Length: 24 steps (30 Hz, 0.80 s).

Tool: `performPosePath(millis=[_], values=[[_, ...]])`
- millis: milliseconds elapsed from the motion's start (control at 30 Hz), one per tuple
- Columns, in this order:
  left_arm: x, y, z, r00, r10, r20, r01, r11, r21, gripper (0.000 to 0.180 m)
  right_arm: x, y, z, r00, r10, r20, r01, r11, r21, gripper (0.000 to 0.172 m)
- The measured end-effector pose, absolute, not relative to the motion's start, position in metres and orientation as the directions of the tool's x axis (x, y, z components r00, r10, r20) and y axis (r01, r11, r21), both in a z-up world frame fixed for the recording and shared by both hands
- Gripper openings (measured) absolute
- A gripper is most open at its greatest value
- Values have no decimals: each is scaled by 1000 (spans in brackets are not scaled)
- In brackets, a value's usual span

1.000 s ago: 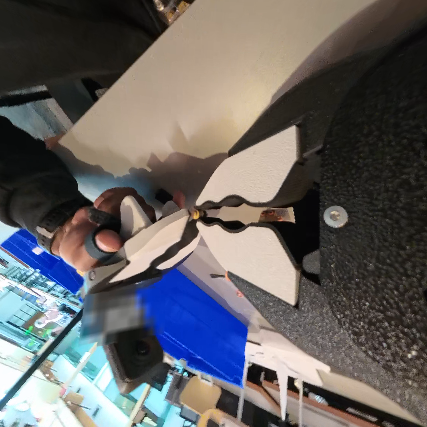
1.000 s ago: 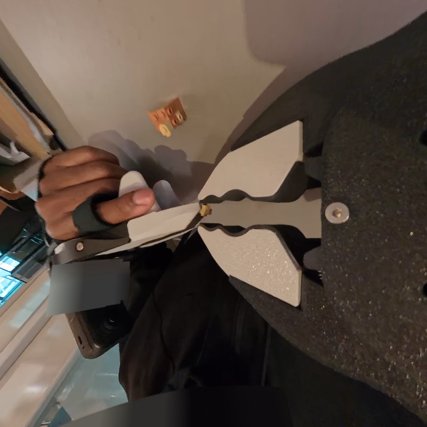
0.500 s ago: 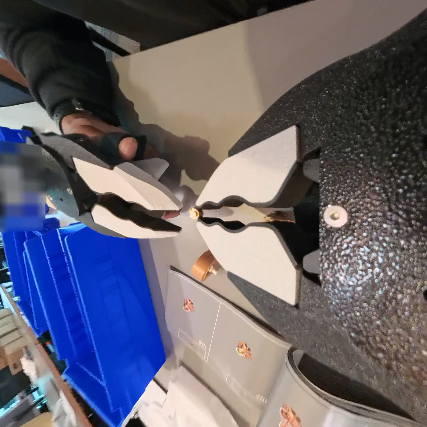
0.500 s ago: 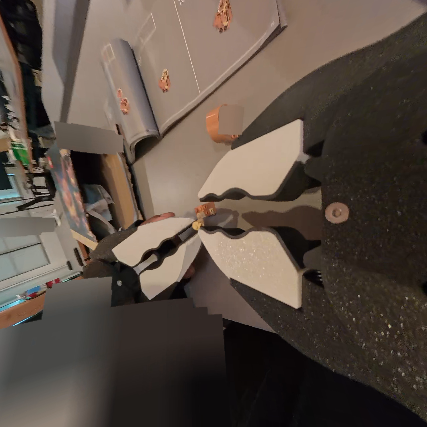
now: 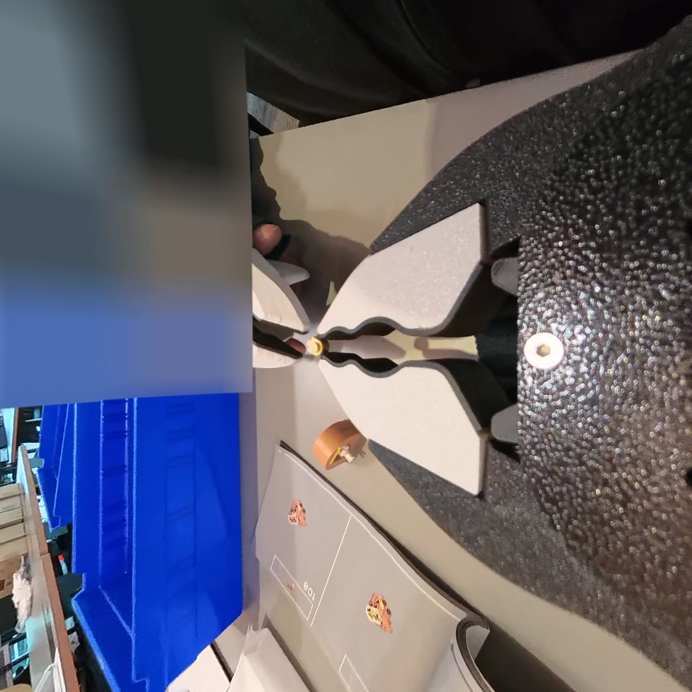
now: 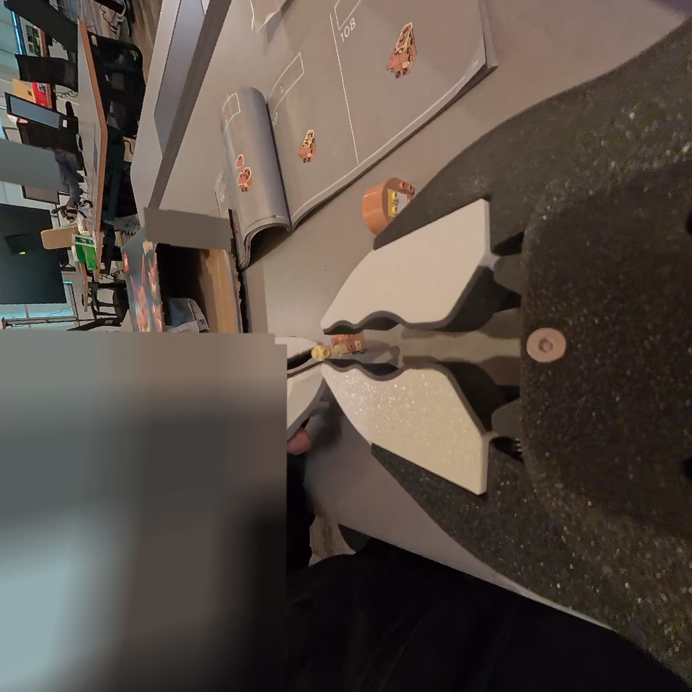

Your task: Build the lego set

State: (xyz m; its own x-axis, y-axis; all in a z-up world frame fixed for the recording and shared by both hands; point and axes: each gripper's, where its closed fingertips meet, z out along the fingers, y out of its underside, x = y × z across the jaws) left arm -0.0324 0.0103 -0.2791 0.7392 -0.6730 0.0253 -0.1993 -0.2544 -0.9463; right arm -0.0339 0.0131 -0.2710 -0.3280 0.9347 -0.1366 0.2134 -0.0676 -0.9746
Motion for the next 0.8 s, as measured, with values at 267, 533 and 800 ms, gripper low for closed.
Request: performPosePath(millis=[267, 533, 800], values=[[-30, 7, -277, 727, -686, 8, -214, -238, -947, 5, -32, 5, -274, -346, 937, -48, 210, 28, -977, 9], [-27, 5, -281, 711, -703, -16, -249, -230, -941, 5, -32, 3, -273, -353, 933, -62, 210, 14, -978, 8], [-23, 2, -281, 688, -725, -34, -267, -209, -941, 6, -29, -2, -274, -386, 918, -88, 219, -1, -976, 7]])
